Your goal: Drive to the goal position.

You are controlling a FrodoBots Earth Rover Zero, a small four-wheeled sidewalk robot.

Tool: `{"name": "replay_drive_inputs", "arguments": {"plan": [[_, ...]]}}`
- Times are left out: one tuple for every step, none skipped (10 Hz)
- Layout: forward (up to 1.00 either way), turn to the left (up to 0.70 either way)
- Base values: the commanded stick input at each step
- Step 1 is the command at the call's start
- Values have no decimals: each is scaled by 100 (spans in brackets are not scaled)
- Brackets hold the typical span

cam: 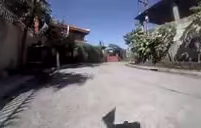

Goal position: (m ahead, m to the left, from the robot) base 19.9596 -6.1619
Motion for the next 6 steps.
{"name": "replay_drive_inputs", "arguments": {"plan": [[70, -3], [70, -3], [70, -3], [70, -3], [70, -3], [70, -3]]}}
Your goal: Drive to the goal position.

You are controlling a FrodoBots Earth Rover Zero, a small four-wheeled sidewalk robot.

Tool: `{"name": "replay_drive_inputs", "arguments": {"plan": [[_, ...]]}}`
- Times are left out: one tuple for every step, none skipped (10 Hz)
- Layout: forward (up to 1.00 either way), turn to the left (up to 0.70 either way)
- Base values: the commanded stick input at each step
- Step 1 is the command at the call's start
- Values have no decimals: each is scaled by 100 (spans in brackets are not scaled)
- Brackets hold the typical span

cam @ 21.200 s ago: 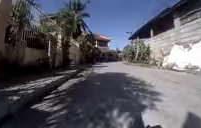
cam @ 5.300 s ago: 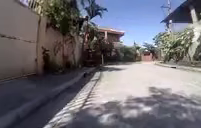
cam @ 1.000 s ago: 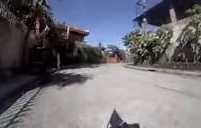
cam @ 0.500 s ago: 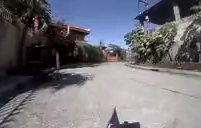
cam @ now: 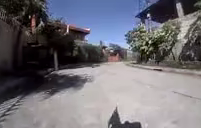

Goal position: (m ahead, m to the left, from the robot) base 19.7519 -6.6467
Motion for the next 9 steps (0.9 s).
{"name": "replay_drive_inputs", "arguments": {"plan": [[70, -3], [70, -3], [70, -3], [70, -3], [70, -3], [70, -3], [70, -3], [70, -3], [70, -3]]}}
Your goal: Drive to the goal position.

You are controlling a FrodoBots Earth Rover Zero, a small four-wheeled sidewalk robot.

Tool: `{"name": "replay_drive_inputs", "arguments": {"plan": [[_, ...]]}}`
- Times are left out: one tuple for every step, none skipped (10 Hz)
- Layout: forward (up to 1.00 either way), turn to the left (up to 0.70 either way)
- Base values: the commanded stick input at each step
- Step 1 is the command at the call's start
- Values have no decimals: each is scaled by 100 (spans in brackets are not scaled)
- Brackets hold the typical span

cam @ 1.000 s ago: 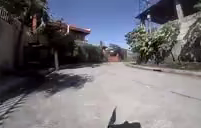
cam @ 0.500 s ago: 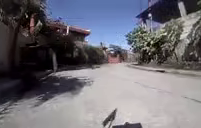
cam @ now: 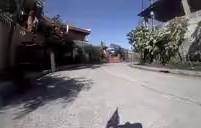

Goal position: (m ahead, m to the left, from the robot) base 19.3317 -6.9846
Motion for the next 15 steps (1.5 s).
{"name": "replay_drive_inputs", "arguments": {"plan": [[70, -3], [70, -3], [70, -3], [70, -3], [70, -3], [70, -3], [70, -3], [70, -3], [70, -3], [70, -3], [70, -3], [70, -3], [70, -3], [70, -3], [70, -3]]}}
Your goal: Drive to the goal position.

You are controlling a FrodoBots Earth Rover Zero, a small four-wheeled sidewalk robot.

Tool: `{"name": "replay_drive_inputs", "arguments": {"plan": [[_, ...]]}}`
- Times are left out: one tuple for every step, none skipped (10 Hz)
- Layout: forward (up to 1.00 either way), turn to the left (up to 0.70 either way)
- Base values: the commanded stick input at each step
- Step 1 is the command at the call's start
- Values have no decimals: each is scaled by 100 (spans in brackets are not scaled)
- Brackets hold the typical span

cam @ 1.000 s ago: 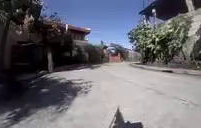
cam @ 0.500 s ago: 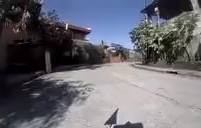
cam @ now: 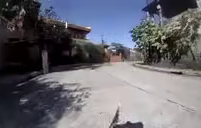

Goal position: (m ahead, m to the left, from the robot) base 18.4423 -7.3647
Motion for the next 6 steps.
{"name": "replay_drive_inputs", "arguments": {"plan": [[70, -3], [70, -3], [70, -3], [70, -3], [70, -3], [70, -3]]}}
